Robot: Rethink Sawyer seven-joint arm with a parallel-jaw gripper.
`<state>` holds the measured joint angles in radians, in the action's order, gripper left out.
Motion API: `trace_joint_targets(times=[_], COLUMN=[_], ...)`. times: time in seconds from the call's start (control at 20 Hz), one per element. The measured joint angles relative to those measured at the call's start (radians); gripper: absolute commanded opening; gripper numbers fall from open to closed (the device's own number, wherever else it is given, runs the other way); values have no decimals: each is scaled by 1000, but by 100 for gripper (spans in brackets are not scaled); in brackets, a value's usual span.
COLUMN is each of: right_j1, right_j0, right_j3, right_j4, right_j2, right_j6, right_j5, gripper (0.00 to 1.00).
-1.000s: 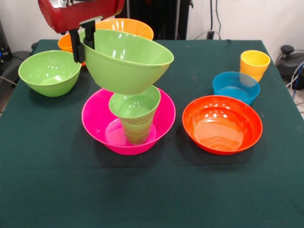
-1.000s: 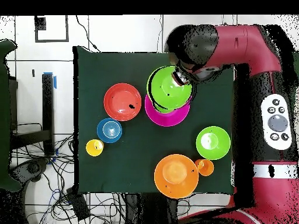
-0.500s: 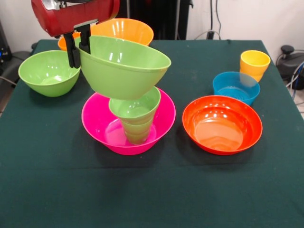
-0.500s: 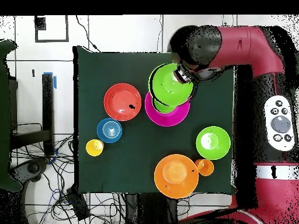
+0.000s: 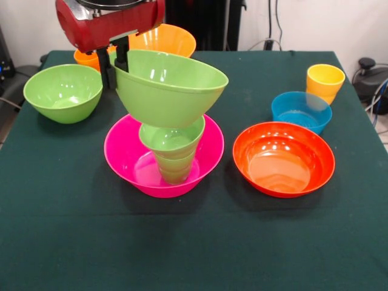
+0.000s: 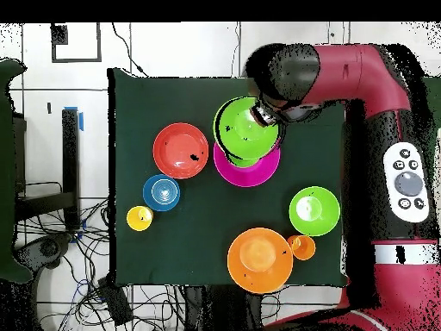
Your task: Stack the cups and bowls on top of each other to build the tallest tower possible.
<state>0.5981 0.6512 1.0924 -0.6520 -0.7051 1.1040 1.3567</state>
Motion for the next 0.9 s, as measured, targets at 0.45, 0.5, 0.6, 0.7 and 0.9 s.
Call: trace_joint_targets(times=[0.45, 0.5, 0.6, 0.7, 0.9], right_j1=[2, 2, 3, 3, 3], right_j0=[0, 0, 0, 0, 0], right_j3=[30, 34, 40, 43, 43], right_j4=[13, 13, 14, 14, 14], right_j2=[0, 0, 0, 0, 0], right_j6=[0, 0, 0, 0, 0], right_j5=[-34, -35, -35, -35, -35], gripper=[0, 0, 0, 0, 0])
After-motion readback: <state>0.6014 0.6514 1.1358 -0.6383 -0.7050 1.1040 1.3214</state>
